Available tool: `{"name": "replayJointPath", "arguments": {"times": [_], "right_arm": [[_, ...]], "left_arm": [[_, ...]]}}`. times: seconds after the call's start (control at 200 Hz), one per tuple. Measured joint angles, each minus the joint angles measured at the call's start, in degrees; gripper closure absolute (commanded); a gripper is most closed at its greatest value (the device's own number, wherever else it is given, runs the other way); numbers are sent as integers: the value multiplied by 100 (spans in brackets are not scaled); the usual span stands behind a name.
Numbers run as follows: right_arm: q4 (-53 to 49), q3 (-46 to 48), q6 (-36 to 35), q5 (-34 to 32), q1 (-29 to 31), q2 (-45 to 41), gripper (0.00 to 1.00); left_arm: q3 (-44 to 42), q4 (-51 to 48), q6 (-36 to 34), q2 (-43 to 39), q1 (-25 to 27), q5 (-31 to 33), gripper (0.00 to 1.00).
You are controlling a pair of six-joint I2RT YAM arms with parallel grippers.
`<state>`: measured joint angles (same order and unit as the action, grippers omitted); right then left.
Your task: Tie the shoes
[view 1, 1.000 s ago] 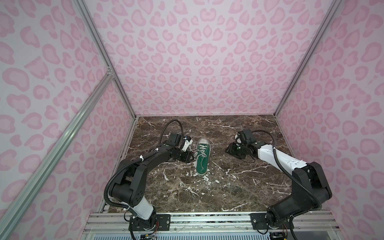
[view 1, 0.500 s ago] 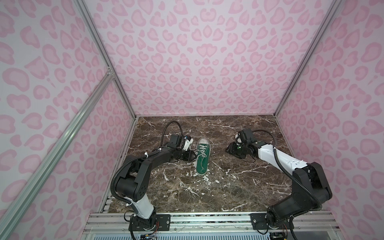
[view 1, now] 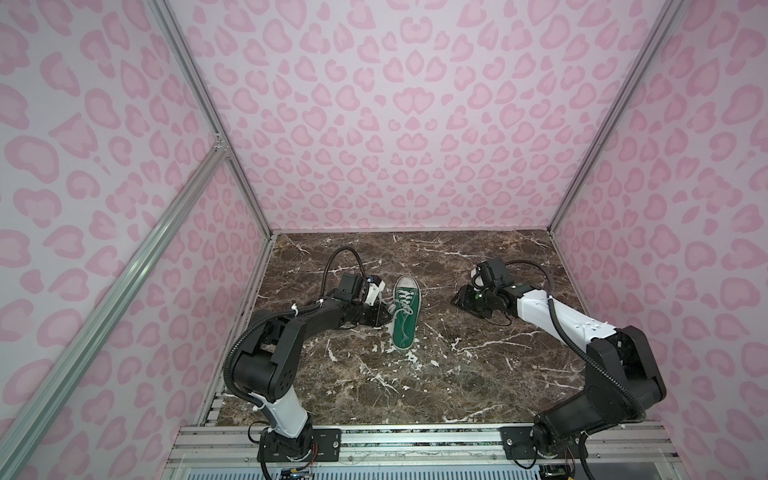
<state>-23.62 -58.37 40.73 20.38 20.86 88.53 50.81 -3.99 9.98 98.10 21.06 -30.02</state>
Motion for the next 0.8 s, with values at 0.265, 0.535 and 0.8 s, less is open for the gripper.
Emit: {"name": "replayJointPath", "arguments": {"times": [0.265, 0.535, 0.8], "right_arm": [[-17, 105, -4, -2, -11, -177, 51], [-28, 201, -7, -15, -42, -310, 51], [-31, 256, -44, -46, -61, -411, 51]], "left_arm": [[-31, 243, 4, -20, 0, -52, 74], [70, 240, -22, 46, -4, -129, 84], [72, 229, -68, 7, -4, -146, 93]]}}
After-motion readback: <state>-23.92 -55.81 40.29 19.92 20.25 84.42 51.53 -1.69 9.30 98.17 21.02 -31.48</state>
